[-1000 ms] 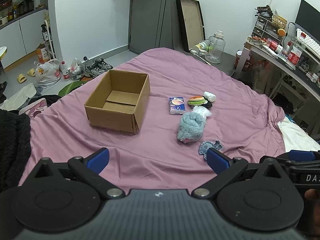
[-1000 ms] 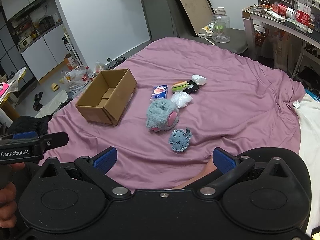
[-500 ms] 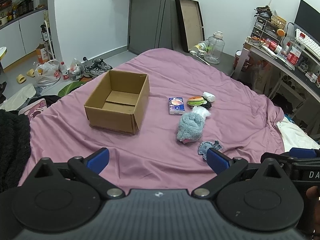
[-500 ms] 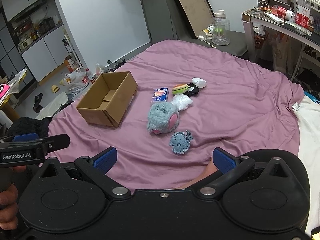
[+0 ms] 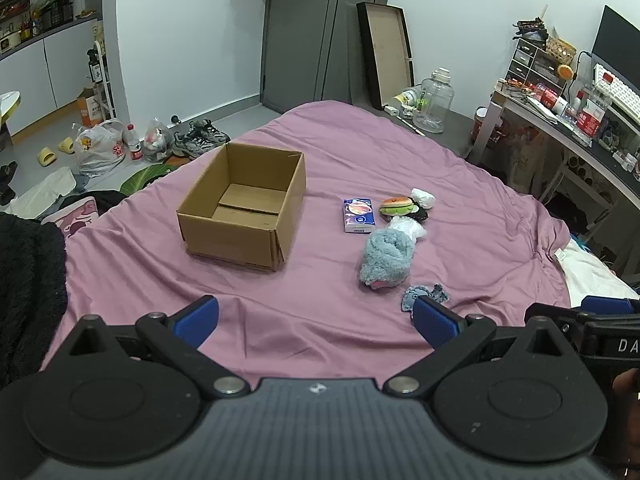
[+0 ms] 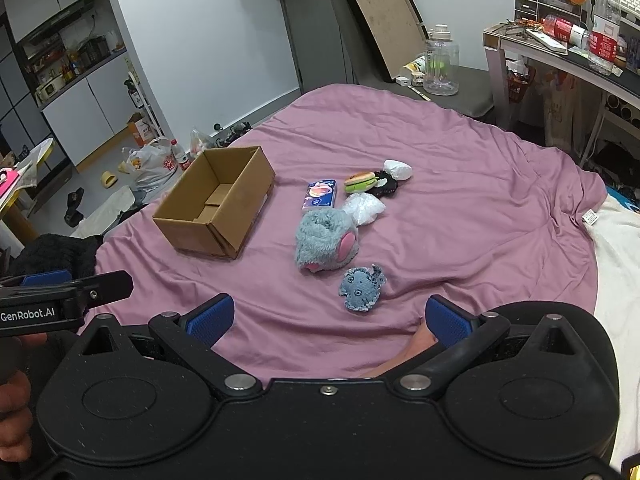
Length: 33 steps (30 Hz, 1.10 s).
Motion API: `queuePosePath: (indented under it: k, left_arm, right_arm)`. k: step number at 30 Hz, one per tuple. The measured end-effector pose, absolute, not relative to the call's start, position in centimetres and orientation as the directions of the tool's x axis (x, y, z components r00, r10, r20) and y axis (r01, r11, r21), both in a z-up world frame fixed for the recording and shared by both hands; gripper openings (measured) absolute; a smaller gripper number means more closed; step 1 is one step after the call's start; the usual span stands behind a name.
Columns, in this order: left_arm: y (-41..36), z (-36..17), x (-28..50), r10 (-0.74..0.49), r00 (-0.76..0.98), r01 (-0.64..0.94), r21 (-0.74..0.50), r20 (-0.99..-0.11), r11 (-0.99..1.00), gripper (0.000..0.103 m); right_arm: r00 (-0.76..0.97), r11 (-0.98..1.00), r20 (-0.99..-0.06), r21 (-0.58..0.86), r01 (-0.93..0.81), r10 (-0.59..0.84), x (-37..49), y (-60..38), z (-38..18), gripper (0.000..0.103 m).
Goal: Organize soft objects
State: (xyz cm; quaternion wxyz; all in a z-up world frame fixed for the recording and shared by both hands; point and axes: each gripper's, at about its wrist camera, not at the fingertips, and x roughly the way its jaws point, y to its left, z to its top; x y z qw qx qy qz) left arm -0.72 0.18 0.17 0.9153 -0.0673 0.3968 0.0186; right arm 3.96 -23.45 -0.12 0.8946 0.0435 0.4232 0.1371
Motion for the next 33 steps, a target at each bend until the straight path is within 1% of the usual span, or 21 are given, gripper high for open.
queuePosePath:
  k: [14, 20, 29, 33]
  left_arm:
    - [0.1, 0.2, -0.7, -0.035, 0.682, -0.077, -0.119, -0.730, 0.990, 0.103]
    - [-0.3, 0.0, -0.3, -0.035, 0.677, -0.068, -0.110, -0.735, 0.992, 0.103]
    - [-0.8, -1.1, 1.4, -0.023, 0.661, -0.083, -0.103, -0.750, 0.991, 0.103]
    - [-1.0, -2.0, 2.7, -0.012, 0.648, -0.098, -0.099, -0.761, 0.990, 0.103]
  right_arm:
    - [0.607, 0.960, -0.745, 0.186, -0.210, 0.277, 3.7, -23.2, -0.2, 0.103]
    - [0.596, 0.956, -0.748, 0.205, -0.211, 0.292, 3.9, -23.3, -0.6, 0.103]
    - [0.572, 0.954, -0.764, 0.217, -0.207, 0.298, 6.4, -23.6, -1.9, 0.103]
    - [0.552, 0.946, -0.769, 0.252, -0.201, 0.322, 7.8, -24.2, -3.0, 0.103]
